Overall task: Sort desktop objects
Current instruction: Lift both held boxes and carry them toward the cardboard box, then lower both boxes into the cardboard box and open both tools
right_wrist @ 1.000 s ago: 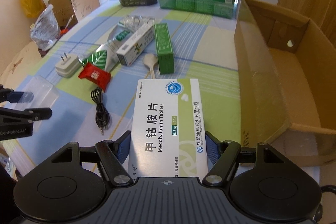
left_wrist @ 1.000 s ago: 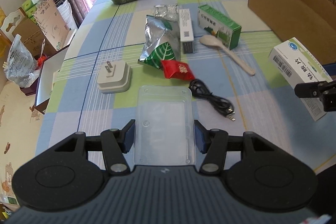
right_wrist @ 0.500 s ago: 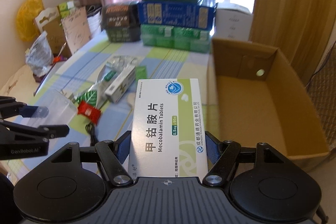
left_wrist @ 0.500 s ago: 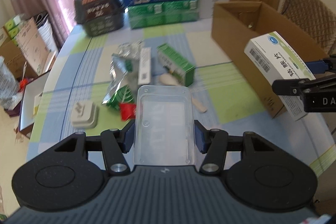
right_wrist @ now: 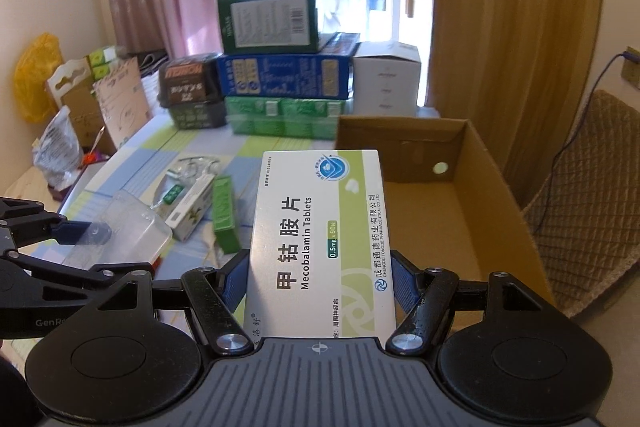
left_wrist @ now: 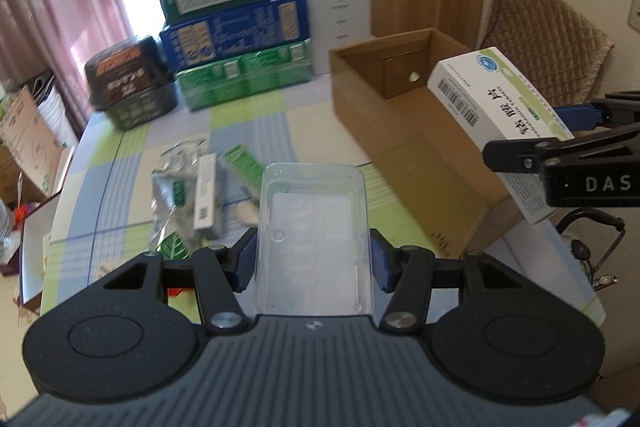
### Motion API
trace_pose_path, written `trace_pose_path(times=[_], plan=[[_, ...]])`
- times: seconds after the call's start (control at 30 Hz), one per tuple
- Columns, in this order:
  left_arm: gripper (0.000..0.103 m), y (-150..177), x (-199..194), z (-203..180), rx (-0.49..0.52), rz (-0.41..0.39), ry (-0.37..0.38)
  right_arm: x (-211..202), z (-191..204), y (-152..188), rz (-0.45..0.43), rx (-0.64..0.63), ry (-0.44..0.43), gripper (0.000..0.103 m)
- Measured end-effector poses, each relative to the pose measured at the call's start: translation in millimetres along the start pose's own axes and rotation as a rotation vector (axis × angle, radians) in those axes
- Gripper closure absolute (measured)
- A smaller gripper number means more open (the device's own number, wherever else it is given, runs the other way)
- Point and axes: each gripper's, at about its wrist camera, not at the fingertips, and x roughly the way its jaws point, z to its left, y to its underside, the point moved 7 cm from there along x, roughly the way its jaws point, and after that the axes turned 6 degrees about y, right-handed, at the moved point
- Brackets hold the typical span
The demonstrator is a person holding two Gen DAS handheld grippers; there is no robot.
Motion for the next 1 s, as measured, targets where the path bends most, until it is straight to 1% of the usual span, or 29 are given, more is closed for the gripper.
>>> trace_pose_path(times=[0.27, 0.47, 1.0], plan=[[0.052, -26.6, 9.8, -38.0, 0.039, -0.016, 0.047, -2.5, -38.0, -2.7, -0.006, 0.023, 0.044, 0.035], [0.052, -39.3, 18.4, -57.6, 0.057, -0.018, 0.071, -2.6, -60.3, -1.6, -0.003, 0.039, 0.067, 0.035], [0.052, -59.4, 39.8, -83.8, 0.085, -0.014, 0.104, 6.4, -87.5, -0.1, 0.016, 0.053, 0.095, 0.035]])
